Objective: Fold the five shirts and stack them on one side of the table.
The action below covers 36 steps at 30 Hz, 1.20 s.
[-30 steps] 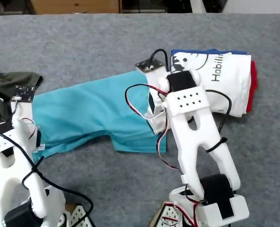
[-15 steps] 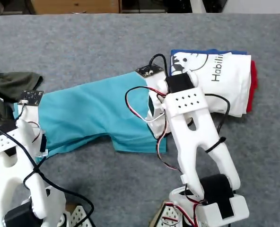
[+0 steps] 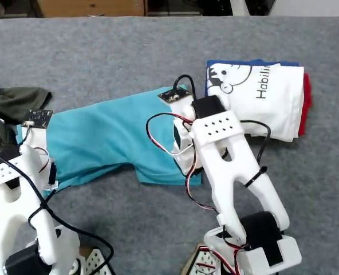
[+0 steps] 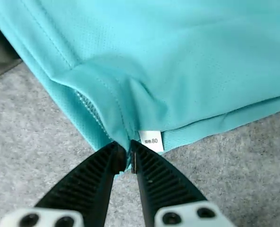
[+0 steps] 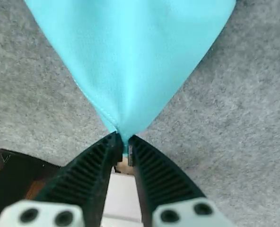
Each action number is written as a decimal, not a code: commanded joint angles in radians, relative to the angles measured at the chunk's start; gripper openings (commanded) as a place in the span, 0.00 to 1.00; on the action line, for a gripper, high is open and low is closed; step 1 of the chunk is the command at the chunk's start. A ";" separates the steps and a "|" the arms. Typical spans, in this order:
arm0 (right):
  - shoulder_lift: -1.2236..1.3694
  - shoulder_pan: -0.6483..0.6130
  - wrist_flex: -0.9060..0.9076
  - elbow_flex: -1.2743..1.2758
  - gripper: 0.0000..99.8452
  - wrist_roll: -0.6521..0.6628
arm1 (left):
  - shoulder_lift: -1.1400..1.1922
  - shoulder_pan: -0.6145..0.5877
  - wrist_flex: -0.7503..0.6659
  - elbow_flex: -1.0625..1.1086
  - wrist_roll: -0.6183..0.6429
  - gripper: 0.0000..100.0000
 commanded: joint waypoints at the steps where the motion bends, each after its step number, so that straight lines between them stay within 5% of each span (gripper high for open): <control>1: -0.036 0.038 -0.052 0.031 0.00 -0.009 | -0.002 0.012 0.011 -0.005 -0.034 0.02; 8: -0.038 0.045 -0.104 0.085 0.03 -0.009 | -0.002 -0.003 0.052 -0.014 -0.071 0.13; 17: -0.044 0.044 -0.097 0.059 0.37 -0.009 | -0.010 -0.041 0.207 -0.124 -0.071 0.17; 23: -0.036 0.042 -0.057 -0.073 0.27 -0.011 | -0.012 -0.081 0.351 -0.311 -0.075 0.15; 26: -0.036 0.042 -0.060 -0.150 0.11 -0.014 | -0.012 -0.077 0.400 -0.370 -0.130 0.03; 28: -0.035 0.041 -0.069 -0.196 0.00 -0.011 | -0.007 -0.075 0.423 -0.391 -0.144 0.03; 32: -0.025 0.039 -0.147 -0.245 0.03 -0.015 | -0.002 -0.072 0.397 -0.417 -0.137 0.03; 36: 0.081 0.012 -0.245 -0.272 0.00 -0.017 | 0.004 -0.061 0.221 -0.410 0.031 0.02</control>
